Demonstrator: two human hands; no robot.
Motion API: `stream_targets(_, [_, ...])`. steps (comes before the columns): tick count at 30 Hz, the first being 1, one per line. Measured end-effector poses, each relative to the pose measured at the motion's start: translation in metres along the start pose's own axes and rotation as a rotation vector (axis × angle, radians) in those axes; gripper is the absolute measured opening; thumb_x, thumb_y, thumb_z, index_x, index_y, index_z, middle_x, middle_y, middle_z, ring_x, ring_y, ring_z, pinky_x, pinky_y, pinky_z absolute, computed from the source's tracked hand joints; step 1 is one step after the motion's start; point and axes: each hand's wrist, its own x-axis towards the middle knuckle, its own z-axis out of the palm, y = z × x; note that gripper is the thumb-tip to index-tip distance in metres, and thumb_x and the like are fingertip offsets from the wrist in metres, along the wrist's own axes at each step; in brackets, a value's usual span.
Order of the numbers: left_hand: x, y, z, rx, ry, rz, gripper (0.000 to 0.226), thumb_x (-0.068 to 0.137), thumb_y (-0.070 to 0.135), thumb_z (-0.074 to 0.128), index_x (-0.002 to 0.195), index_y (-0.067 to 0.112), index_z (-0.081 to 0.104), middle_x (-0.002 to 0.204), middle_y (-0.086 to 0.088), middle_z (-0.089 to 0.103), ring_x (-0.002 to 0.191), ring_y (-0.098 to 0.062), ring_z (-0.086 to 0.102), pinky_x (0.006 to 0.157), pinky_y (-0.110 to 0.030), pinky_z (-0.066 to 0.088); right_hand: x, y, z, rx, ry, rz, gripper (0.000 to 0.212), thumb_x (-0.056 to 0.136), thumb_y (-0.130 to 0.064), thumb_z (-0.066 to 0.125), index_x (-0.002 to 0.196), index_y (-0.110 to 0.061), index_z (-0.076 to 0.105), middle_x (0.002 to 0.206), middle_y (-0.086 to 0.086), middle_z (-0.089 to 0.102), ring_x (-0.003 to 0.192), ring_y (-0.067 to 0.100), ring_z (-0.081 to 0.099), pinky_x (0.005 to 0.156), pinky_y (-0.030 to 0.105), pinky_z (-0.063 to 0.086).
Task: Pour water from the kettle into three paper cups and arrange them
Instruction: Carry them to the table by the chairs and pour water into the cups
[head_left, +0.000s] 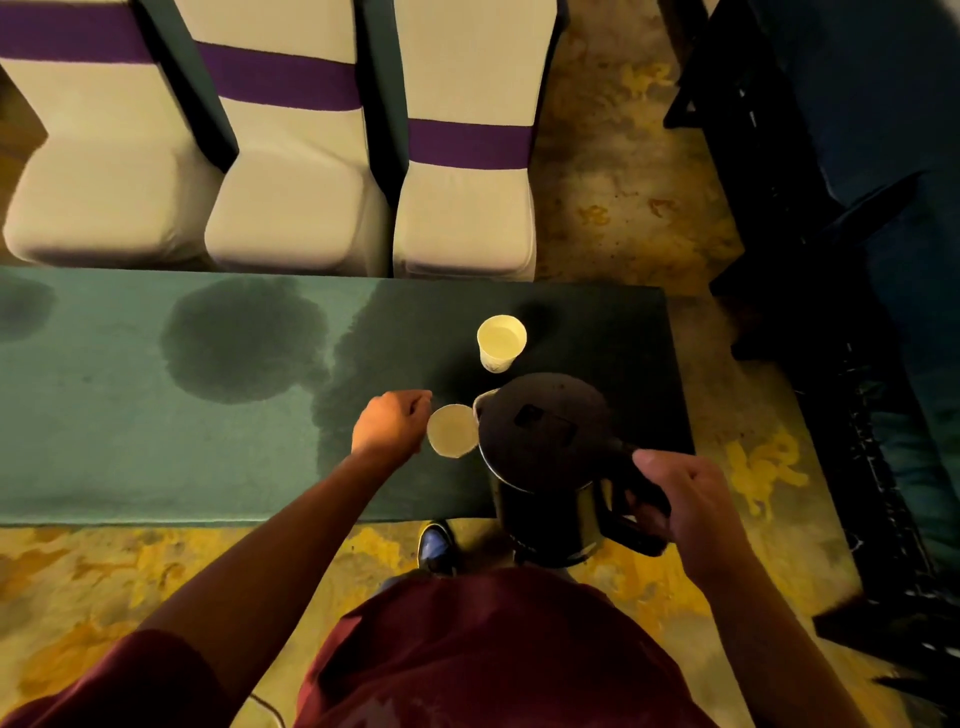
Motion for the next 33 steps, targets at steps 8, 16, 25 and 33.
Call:
stream_targets(8, [0.005, 0.038, -0.001, -0.067, 0.220, -0.020, 0.028, 0.096, 0.025, 0.052, 0.113, 0.019, 0.074, 0.064, -0.007, 0.071, 0.054, -0.019, 0.068, 0.072, -0.037, 0.060, 0.024, -0.010, -0.078, 0.055, 0.058, -0.033, 0.039, 0.083, -0.032, 0.056, 0.055, -0.005, 0.058, 0.041, -0.005, 0.049, 0.035, 0.007, 0.046, 0.039, 0.015, 0.035])
stream_targets(16, [-0.002, 0.079, 0.028, -0.195, 0.328, -0.048, 0.031, 0.097, 0.024, 0.048, 0.115, 0.016, 0.073, 0.046, 0.004, 0.062, 0.039, -0.004, 0.059, 0.059, -0.025, 0.052, 0.059, -0.008, -0.136, 0.008, 0.168, -0.133, 0.052, 0.086, -0.046, 0.053, 0.061, -0.001, 0.057, 0.039, -0.001, 0.040, 0.036, 0.018, 0.039, 0.041, 0.027, 0.032])
stream_targets(25, [-0.039, 0.133, 0.074, -0.445, 0.401, -0.100, 0.024, 0.097, 0.027, 0.048, 0.090, 0.018, 0.069, 0.058, -0.001, 0.061, 0.045, -0.012, 0.057, 0.046, -0.028, 0.050, 0.121, 0.005, -0.132, 0.235, 0.275, -0.001, 0.037, 0.080, -0.041, 0.062, 0.069, -0.006, 0.060, 0.047, -0.007, 0.051, 0.039, 0.007, 0.045, 0.040, 0.023, 0.032])
stream_targets(33, [-0.054, 0.121, 0.117, -0.412, 0.219, -0.252, 0.041, 0.095, 0.026, 0.049, 0.056, 0.015, 0.048, 0.049, -0.006, 0.050, 0.045, -0.020, 0.048, 0.048, -0.033, 0.041, 0.144, 0.037, -0.106, 0.276, 0.254, 0.026, 0.032, 0.091, -0.031, 0.055, 0.068, -0.009, 0.060, 0.050, -0.004, 0.051, 0.041, 0.010, 0.043, 0.042, 0.024, 0.032])
